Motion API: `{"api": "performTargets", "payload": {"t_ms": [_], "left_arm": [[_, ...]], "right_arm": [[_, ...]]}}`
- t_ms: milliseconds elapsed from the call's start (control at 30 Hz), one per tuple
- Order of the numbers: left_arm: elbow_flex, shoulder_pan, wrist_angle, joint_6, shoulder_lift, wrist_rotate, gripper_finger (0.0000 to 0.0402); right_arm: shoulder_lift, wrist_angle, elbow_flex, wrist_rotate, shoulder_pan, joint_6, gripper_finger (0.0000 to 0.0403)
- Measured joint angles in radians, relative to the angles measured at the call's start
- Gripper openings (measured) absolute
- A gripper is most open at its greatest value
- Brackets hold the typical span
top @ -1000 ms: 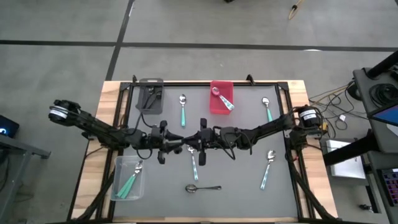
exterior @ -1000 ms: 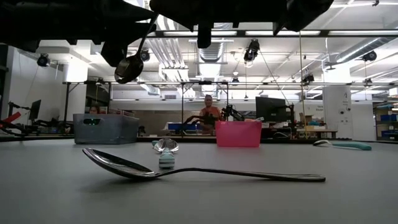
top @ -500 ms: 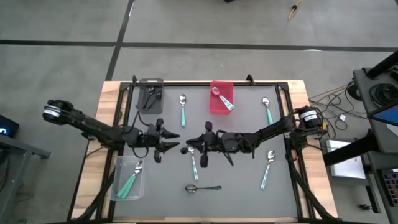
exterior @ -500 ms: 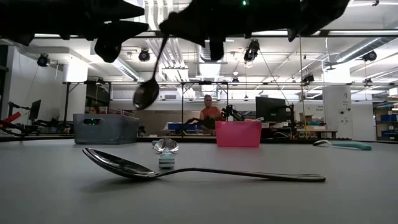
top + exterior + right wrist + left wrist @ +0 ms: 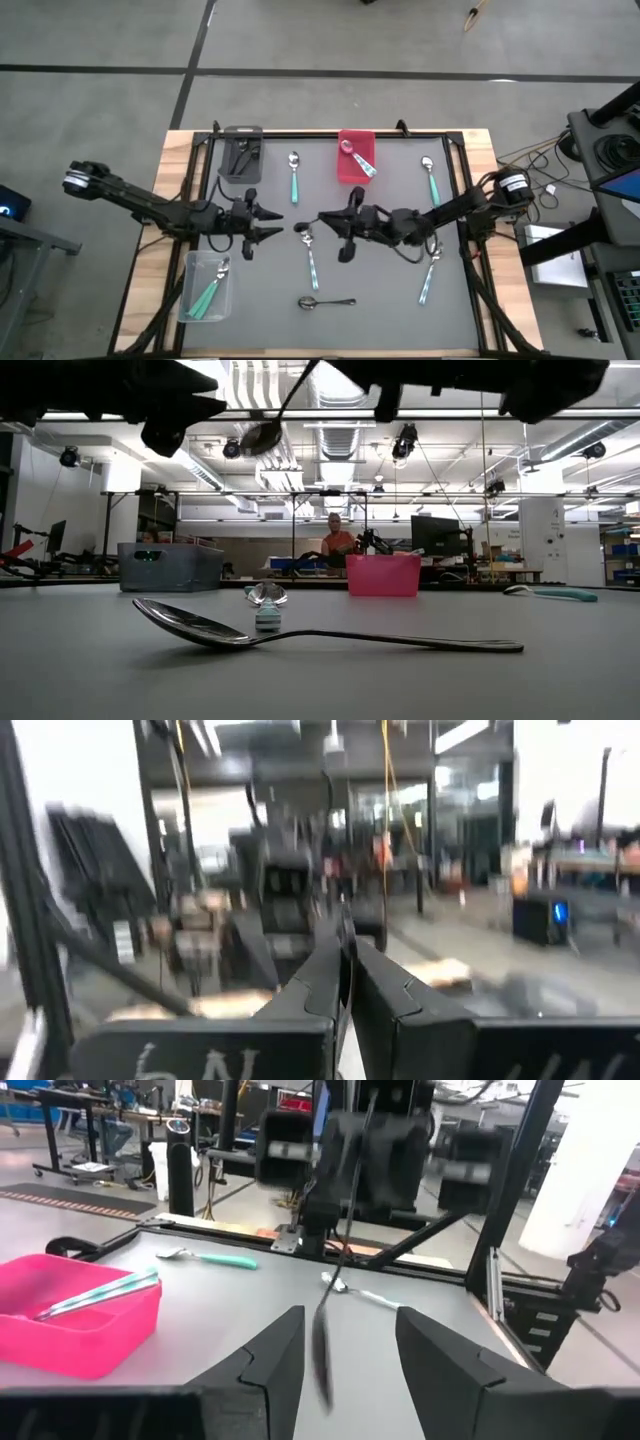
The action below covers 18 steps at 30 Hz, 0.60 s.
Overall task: Sort silverware by color (type)
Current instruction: Put the black spoon into the black bin
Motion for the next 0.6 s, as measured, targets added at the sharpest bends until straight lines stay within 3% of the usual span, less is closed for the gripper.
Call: {"api": "performTargets", "payload": {"t_ms": [200, 600], "left_arm": [[-0.010, -0.004, 0.001, 0.007, 0.058, 0.000, 0.0140], [-0.013, -0.003, 0.303, 0.040, 0.273, -0.001, 0.0169]], "right_arm": [[0.034, 0.237, -0.054, -0.002, 0.028, -0.081, 0.0008], [0.036, 0.237, -0.054, -0.005, 0.032, -0.085, 0.0008]]}}
